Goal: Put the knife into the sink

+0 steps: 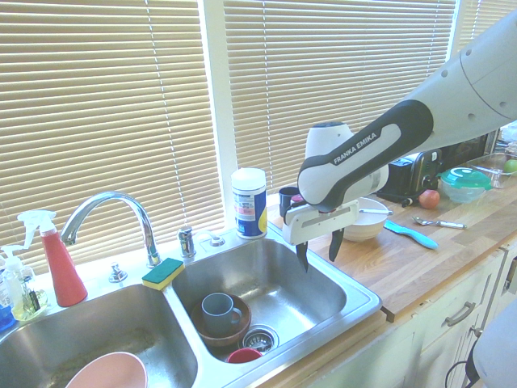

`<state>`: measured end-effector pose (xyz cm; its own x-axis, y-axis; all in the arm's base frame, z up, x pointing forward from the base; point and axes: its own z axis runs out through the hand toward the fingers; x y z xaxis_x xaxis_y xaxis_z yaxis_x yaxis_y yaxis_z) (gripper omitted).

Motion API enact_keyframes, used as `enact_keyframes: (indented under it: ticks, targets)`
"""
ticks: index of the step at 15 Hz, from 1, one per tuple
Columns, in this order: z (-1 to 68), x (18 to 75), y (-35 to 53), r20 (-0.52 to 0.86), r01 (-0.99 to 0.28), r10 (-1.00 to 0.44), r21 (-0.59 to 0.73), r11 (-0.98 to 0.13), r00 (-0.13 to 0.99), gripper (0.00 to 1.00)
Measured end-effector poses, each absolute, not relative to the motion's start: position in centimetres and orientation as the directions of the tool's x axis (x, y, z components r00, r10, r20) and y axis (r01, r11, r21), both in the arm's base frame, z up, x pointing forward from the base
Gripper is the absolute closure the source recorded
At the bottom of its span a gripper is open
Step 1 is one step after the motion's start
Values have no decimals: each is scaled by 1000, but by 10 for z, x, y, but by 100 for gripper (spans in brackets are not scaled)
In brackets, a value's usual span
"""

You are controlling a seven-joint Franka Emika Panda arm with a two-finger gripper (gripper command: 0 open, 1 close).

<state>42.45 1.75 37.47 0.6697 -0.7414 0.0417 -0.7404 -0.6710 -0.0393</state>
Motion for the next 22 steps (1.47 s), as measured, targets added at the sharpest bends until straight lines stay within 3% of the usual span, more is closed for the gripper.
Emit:
enact_keyframes:
  ticks: [2, 5, 10, 16, 22]
  targets:
    - [375, 425, 17, 46, -736, -737, -37, -676, 675, 0]
    - [391, 425, 7, 39, -625, -626, -19, -780, 779, 0]
    - [441, 411, -84, 27, -463, -463, -5, -887, 886, 0]
    - [461, 418, -192, 53, -453, -453, -14, -891, 890, 0]
    - [431, 479, -248, 38, -443, -443, 7, -896, 896, 0]
